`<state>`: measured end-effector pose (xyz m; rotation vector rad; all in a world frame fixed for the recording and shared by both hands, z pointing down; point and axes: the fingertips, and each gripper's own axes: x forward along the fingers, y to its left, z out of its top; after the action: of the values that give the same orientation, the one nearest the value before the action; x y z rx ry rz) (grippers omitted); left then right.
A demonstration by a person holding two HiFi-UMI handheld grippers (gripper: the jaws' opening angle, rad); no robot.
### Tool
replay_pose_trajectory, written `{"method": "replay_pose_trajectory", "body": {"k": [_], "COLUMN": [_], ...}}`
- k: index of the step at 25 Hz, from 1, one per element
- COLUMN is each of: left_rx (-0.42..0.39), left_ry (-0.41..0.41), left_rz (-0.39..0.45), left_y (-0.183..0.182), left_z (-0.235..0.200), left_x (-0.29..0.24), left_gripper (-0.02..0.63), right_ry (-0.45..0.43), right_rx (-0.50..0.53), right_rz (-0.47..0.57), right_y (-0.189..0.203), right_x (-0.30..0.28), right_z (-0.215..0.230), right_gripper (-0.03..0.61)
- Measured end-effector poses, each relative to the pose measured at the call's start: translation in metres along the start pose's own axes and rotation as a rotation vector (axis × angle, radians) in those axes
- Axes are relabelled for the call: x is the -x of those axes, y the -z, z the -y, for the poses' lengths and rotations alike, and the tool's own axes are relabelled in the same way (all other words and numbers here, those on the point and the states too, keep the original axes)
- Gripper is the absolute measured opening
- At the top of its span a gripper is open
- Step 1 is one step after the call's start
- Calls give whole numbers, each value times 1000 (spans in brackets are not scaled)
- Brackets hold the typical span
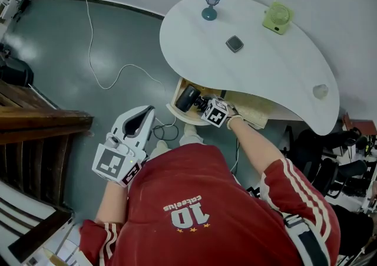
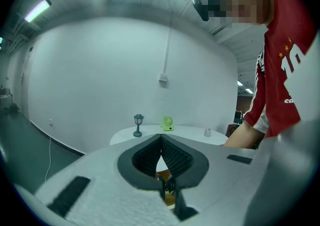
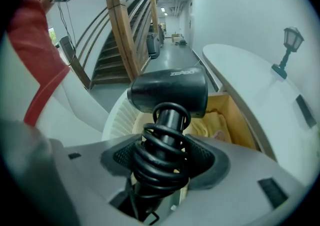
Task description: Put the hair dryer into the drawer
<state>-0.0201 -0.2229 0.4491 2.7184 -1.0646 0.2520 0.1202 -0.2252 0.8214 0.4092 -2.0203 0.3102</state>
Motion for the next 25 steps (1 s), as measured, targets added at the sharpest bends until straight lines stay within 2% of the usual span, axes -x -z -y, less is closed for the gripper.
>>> {"method": "replay_pose_trajectory", "body": {"k": [7, 10, 16, 22, 25], "left_rx": [17, 11, 16, -3, 0], "left_ry": [-15, -13, -13, -15, -26], "left_rz": [-15, -19, -34, -54, -59], "left_y": [6, 5, 9, 13, 14], "left_z": [-8, -10, -15, -15, -18], "left_x": [1, -1, -1, -2, 3], "left_gripper": [3, 3, 3, 3, 3], "right_ry": [92, 120, 134, 110, 114], "right_rx": [-70, -68, -96, 10, 17], "right_rz": [-72, -126, -243, -329, -361], "right_y": [-2, 5, 18, 25, 31], "right_x": [-19, -30, -50, -72, -82], "right_z": [23, 31, 39, 34, 32], "right_gripper": [272, 272, 273, 275, 278]}}
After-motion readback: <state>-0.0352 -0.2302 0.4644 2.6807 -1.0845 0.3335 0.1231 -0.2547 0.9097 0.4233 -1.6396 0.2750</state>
